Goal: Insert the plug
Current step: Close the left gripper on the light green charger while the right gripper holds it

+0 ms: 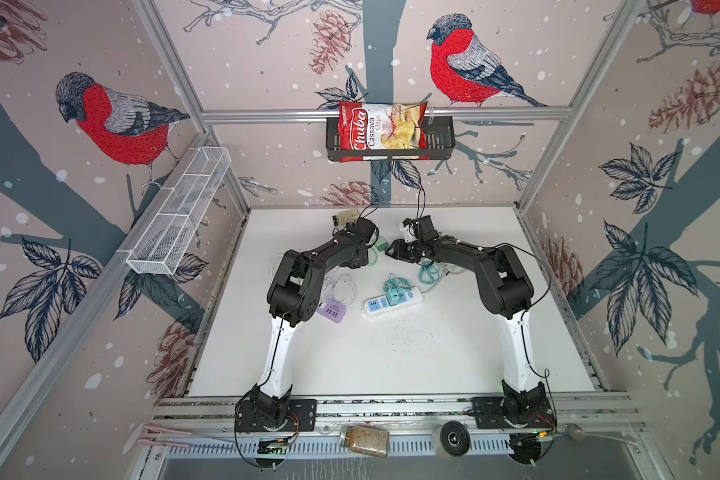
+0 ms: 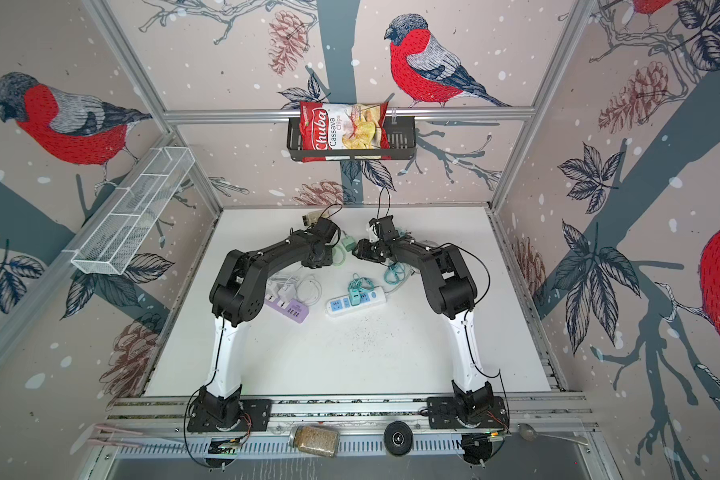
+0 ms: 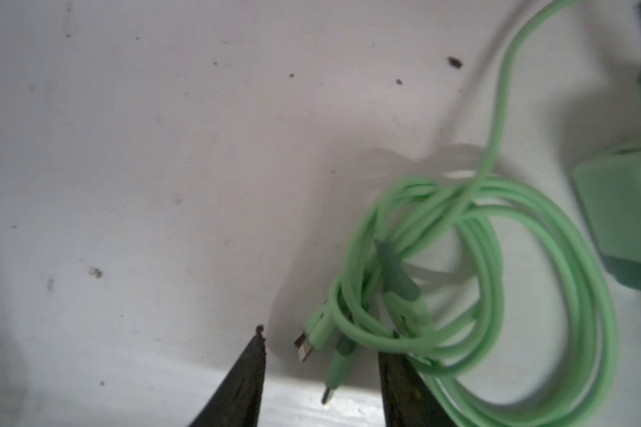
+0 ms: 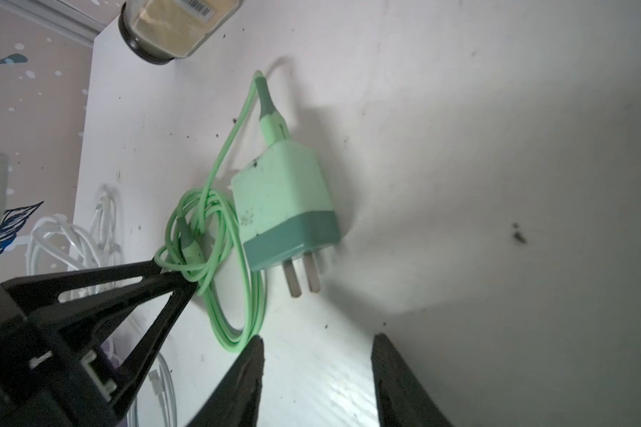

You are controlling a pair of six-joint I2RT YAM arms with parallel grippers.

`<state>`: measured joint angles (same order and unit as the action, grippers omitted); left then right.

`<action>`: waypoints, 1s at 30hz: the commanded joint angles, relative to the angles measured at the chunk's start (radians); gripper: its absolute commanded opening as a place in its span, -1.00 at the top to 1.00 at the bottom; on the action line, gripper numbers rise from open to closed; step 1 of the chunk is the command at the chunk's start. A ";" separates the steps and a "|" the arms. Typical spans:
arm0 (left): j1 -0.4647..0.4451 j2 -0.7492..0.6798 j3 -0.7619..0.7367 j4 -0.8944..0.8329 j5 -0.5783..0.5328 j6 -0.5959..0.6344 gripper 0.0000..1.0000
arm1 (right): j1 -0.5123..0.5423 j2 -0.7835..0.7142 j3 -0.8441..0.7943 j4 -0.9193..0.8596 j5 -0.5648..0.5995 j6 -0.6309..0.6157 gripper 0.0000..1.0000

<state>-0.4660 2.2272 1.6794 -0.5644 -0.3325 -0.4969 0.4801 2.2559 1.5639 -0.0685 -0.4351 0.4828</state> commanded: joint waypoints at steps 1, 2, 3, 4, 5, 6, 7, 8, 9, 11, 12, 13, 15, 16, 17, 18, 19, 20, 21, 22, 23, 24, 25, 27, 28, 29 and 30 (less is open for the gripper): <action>0.008 -0.015 0.009 -0.100 -0.149 -0.011 -0.06 | 0.007 -0.020 -0.020 -0.002 -0.020 0.045 0.02; 0.007 -0.028 0.008 -0.092 -0.151 -0.012 -0.09 | 0.005 -0.032 -0.030 0.002 -0.018 0.049 0.03; 0.007 -0.042 0.004 -0.079 -0.140 -0.007 -0.10 | 0.001 -0.046 -0.041 0.012 -0.007 0.054 0.03; 0.006 -0.061 -0.003 -0.063 -0.125 -0.003 -0.10 | -0.008 -0.063 -0.057 0.029 -0.002 0.057 0.03; 0.002 -0.078 -0.014 -0.044 -0.108 0.003 -0.11 | -0.018 -0.077 -0.065 0.042 -0.002 0.055 0.03; -0.001 -0.093 -0.022 -0.029 -0.095 0.009 -0.12 | -0.026 -0.080 -0.058 0.041 -0.001 0.049 0.03; -0.006 -0.106 -0.028 -0.015 -0.081 0.017 -0.13 | -0.035 -0.077 -0.041 0.029 0.003 0.033 0.03; -0.012 -0.117 -0.032 -0.003 -0.074 0.021 -0.15 | -0.045 -0.063 -0.017 0.011 0.006 0.017 0.03; -0.016 -0.122 -0.034 0.007 -0.062 0.027 -0.15 | -0.053 -0.049 0.008 0.001 0.002 0.005 0.03; -0.024 -0.131 -0.038 0.030 -0.034 0.039 -0.16 | -0.068 -0.013 0.058 0.001 -0.015 -0.011 0.03; -0.026 -0.134 -0.040 0.045 -0.007 0.042 -0.16 | -0.072 0.000 0.078 0.009 -0.028 -0.017 0.03; -0.029 -0.140 -0.050 0.071 0.034 0.056 -0.15 | -0.074 0.017 0.099 0.018 -0.037 -0.021 0.03; -0.038 -0.151 -0.069 0.117 0.080 0.054 -0.15 | -0.076 0.048 0.134 0.047 -0.064 -0.019 0.02; -0.041 -0.158 -0.079 0.138 0.110 0.053 -0.13 | -0.078 0.067 0.154 0.061 -0.085 -0.015 0.02; -0.046 -0.167 -0.091 0.154 0.128 0.043 -0.12 | -0.077 0.088 0.178 0.070 -0.105 -0.008 0.02; -0.050 -0.177 -0.107 0.171 0.140 0.036 -0.10 | -0.078 0.107 0.197 0.075 -0.117 -0.001 0.02; -0.053 -0.192 -0.126 0.187 0.145 0.025 -0.09 | -0.077 0.124 0.215 0.090 -0.139 0.006 0.02; -0.056 -0.209 -0.148 0.201 0.146 0.017 -0.09 | -0.078 0.137 0.225 0.113 -0.158 0.020 0.02; -0.056 -0.223 -0.166 0.212 0.149 0.010 -0.09 | -0.078 0.147 0.231 0.129 -0.170 0.032 0.02; -0.056 -0.239 -0.184 0.216 0.148 0.004 -0.09 | -0.075 0.155 0.236 0.148 -0.183 0.043 0.02; -0.056 -0.251 -0.200 0.219 0.147 -0.002 -0.09 | -0.076 0.164 0.241 0.159 -0.189 0.051 0.02; -0.056 -0.258 -0.209 0.217 0.143 -0.006 -0.10 | -0.074 0.171 0.248 0.164 -0.192 0.057 0.02; -0.056 -0.264 -0.218 0.211 0.139 -0.007 -0.10 | -0.074 0.179 0.256 0.164 -0.198 0.062 0.02; -0.055 -0.272 -0.237 0.210 0.127 -0.016 -0.10 | -0.073 0.189 0.263 0.165 -0.209 0.068 0.03; -0.055 -0.274 -0.248 0.215 0.121 -0.018 -0.10 | -0.069 0.191 0.259 0.168 -0.213 0.068 0.03; -0.053 -0.274 -0.256 0.221 0.117 -0.020 -0.10 | -0.066 0.190 0.256 0.169 -0.220 0.068 0.03; -0.051 -0.274 -0.262 0.225 0.115 -0.027 -0.10 | -0.062 0.188 0.253 0.168 -0.224 0.069 0.03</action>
<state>-0.5213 1.9633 1.4307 -0.3714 -0.2081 -0.5007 0.4091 2.4405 1.8160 0.0620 -0.6167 0.5304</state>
